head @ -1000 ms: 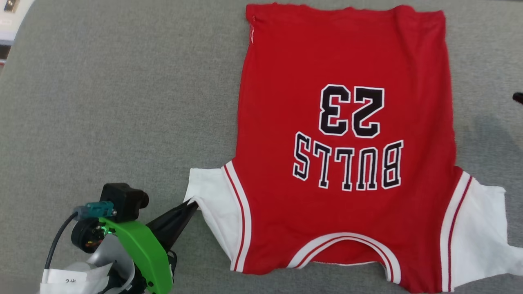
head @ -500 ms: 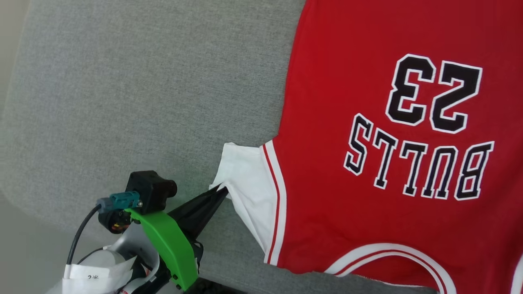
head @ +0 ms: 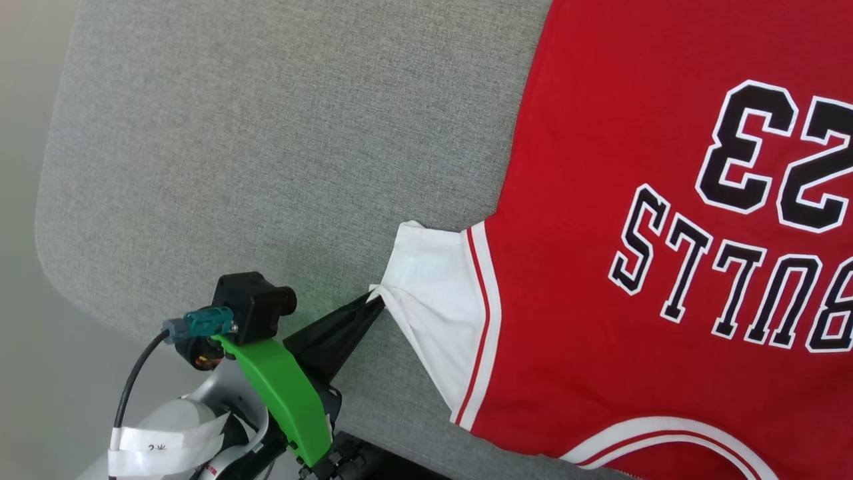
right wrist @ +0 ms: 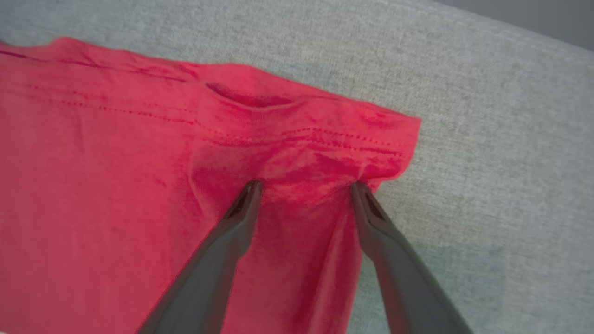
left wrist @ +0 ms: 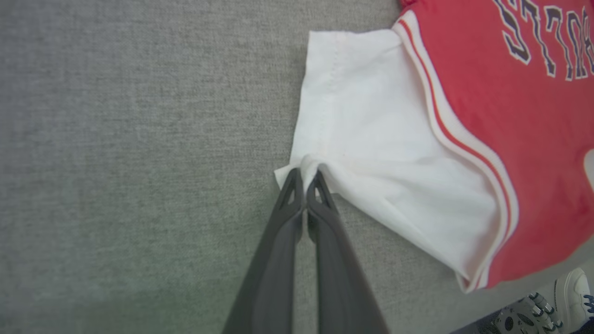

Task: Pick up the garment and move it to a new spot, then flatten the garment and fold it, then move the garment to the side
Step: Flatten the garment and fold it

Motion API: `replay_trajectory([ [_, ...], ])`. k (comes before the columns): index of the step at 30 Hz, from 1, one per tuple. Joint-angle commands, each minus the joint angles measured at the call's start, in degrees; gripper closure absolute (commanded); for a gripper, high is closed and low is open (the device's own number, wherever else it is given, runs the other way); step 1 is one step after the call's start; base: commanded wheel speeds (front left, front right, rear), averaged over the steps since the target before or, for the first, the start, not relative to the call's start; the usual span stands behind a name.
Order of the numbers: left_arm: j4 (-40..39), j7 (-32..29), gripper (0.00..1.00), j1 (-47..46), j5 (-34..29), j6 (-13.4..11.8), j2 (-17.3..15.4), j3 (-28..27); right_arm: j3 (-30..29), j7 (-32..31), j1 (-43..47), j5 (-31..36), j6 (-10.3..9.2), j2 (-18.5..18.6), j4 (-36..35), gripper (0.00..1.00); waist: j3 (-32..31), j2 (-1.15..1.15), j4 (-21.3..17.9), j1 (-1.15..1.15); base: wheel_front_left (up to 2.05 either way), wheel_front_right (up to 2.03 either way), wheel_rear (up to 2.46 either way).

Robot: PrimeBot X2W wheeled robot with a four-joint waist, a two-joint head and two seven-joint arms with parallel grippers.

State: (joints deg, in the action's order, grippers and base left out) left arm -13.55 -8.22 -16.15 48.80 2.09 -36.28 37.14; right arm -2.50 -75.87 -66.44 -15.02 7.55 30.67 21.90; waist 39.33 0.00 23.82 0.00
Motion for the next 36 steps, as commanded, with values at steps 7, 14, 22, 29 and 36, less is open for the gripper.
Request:
replay_trajectory([
  [7,1.2,0.5,1.00,-1.2,-0.1,0.4,0.1,0.0,1.3,-0.2,5.0,-2.2,-0.06,0.1,2.5,1.00,-0.2,0.00,-0.5,0.00,0.00,0.00,0.00],
  [14,2.0,0.6,1.00,-1.3,0.0,0.3,-0.1,-0.1,1.8,1.6,7.0,-3.1,-0.06,0.2,2.4,1.00,-2.5,0.00,-1.6,0.00,0.00,0.00,0.00],
  [22,2.5,0.5,1.00,-0.7,-0.3,-1.1,-0.3,-0.2,1.4,3.9,13.4,-3.8,-0.06,0.5,2.4,1.00,-8.1,0.00,-5.1,0.00,0.00,0.00,0.00],
  [29,3.3,0.1,1.00,1.0,0.5,-2.7,-0.6,-0.4,0.2,7.6,22.3,-6.6,-0.06,-0.6,1.3,1.00,-15.0,0.00,-9.6,0.00,0.00,0.00,0.00],
  [36,5.0,1.0,1.00,3.6,1.8,-4.2,-0.1,-0.6,-1.8,10.9,33.0,-9.7,-0.06,-1.9,-1.3,1.00,-22.1,0.00,-13.5,0.00,0.00,0.00,0.00],
])
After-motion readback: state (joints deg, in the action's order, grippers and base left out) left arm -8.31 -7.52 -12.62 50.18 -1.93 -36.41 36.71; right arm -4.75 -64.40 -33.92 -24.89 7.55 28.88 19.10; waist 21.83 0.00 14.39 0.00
